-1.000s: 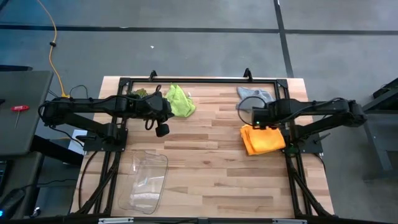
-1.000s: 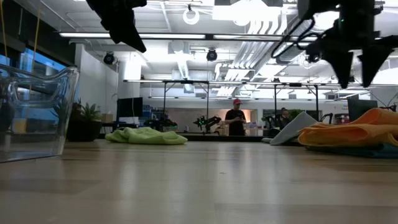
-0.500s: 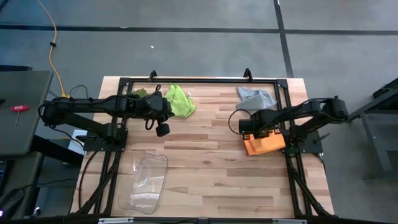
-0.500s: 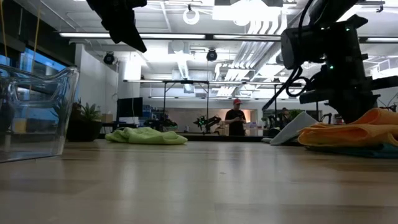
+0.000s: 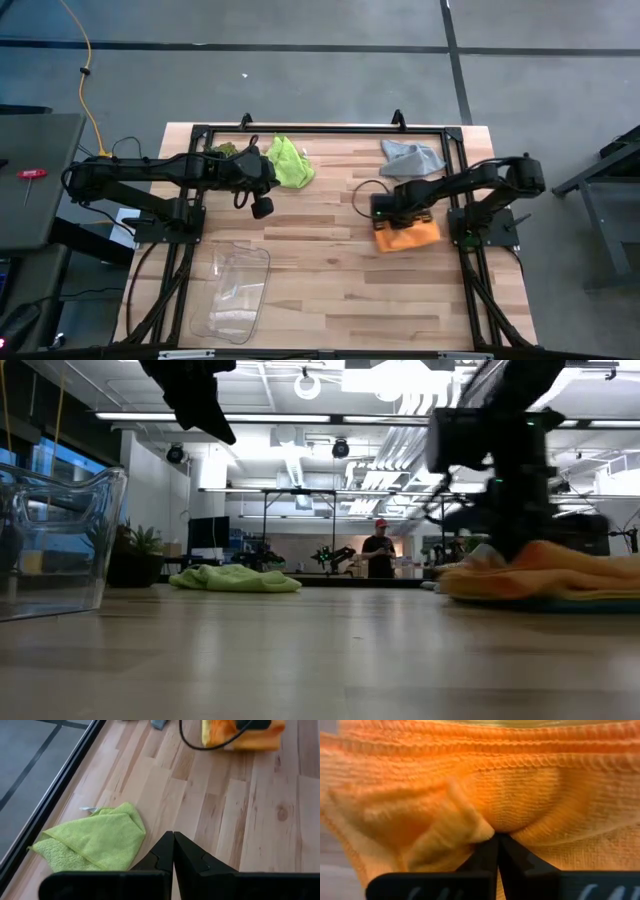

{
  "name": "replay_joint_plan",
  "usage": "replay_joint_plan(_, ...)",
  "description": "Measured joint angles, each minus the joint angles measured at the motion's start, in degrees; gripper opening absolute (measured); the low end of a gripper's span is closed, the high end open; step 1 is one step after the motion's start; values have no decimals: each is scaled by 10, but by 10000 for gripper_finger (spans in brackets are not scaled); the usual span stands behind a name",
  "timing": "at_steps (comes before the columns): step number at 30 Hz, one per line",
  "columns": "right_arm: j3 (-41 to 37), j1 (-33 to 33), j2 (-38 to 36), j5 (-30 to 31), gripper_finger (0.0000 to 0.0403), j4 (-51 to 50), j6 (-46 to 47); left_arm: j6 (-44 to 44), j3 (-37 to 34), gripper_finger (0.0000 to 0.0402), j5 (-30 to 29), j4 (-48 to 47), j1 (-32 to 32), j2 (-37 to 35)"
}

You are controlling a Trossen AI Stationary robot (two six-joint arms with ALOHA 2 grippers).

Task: Fold microfiber towels
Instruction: Fold the light blue towel

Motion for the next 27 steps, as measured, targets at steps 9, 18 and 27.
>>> replay_joint_plan(9, 49, -1, 44, 48, 0, 126, -6, 0, 0, 0, -2, 1, 0, 0)
replay_joint_plan(18, 97, -17, 13, 97, 0, 133, -49, 0, 0, 0, -10, 1, 0, 0)
replay_joint_plan(27, 171, -90, -72, 172, 0, -45, -182, -3, 0, 0, -10, 1, 0, 0)
